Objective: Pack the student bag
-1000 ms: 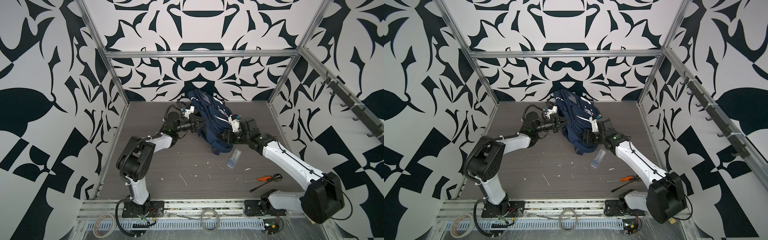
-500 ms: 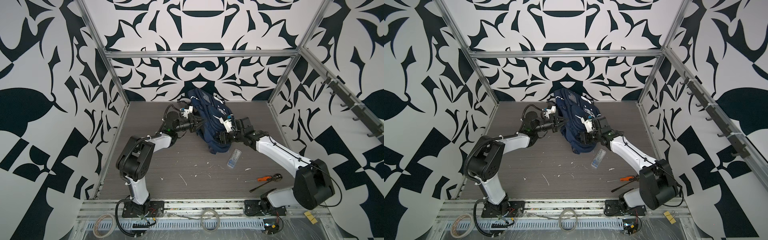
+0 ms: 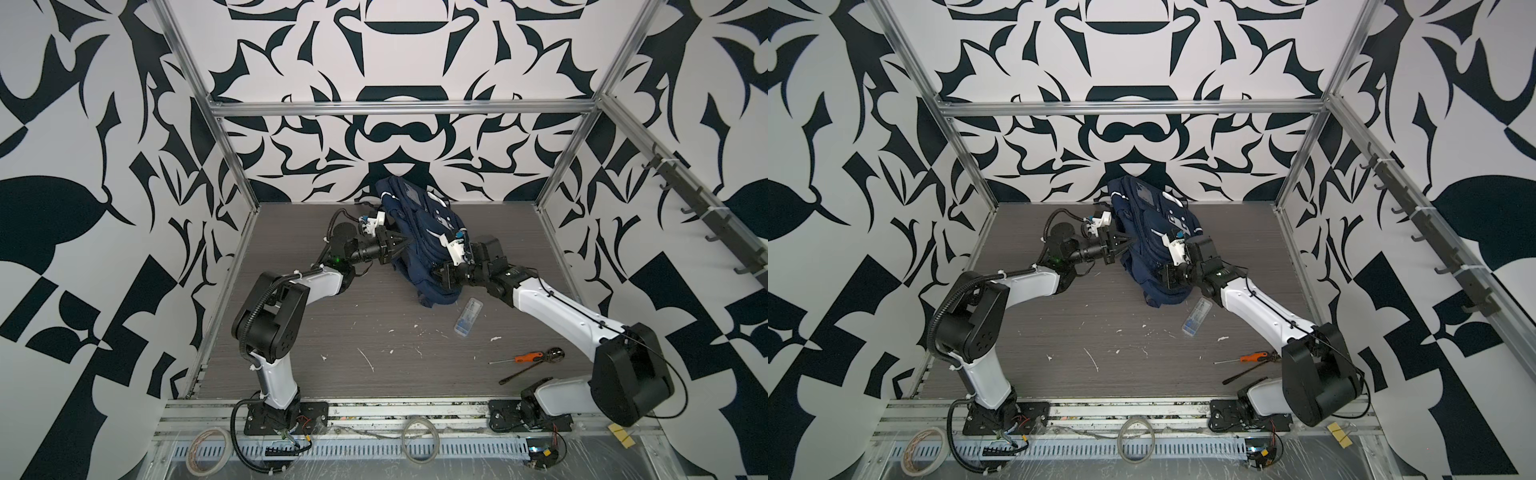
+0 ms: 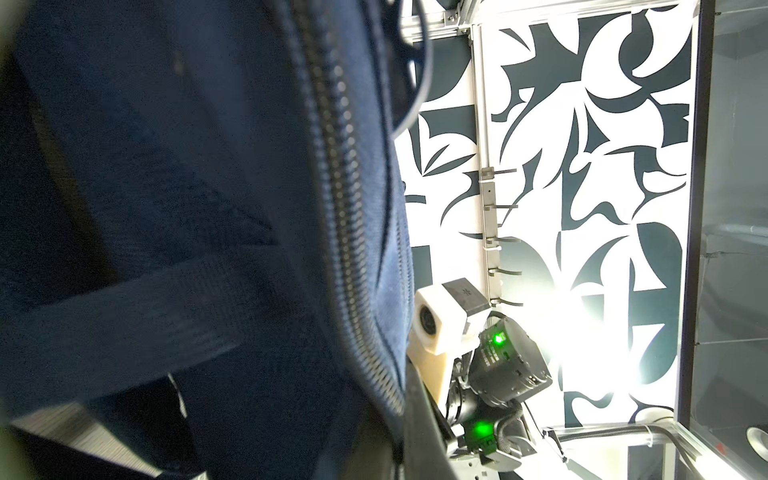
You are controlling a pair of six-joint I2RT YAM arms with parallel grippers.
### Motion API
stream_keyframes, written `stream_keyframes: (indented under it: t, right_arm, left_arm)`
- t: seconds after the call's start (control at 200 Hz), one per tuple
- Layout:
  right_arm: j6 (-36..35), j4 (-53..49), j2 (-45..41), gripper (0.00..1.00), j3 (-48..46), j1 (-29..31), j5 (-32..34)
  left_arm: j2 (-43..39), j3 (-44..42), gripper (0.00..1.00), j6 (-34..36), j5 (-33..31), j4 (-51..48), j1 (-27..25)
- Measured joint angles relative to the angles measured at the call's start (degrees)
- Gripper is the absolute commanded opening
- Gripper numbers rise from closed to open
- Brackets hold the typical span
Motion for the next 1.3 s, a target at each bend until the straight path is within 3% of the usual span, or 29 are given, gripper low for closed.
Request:
stream_keyframes:
  t: [0.45, 0.92, 1.3]
  right_arm:
    - [-2.2, -2.4, -1.1, 0.01, 0.5, 0.2, 2.2]
    - [-8.0, -15.4, 1.0, 0.05, 5.5, 0.3, 2.7]
    - [-8.9, -27.2, 7.7, 0.01, 9.9, 0.3, 4.5]
  left_arm:
    - [0.0, -0.1, 0.0, 0.0, 1.1, -0.1, 0.1]
    - [-2.5, -4.4, 0.0, 5.2, 1.5, -3.7, 1.2]
    - [-4.5, -12.9, 0.0, 6.7, 0.1, -2.3, 3.4]
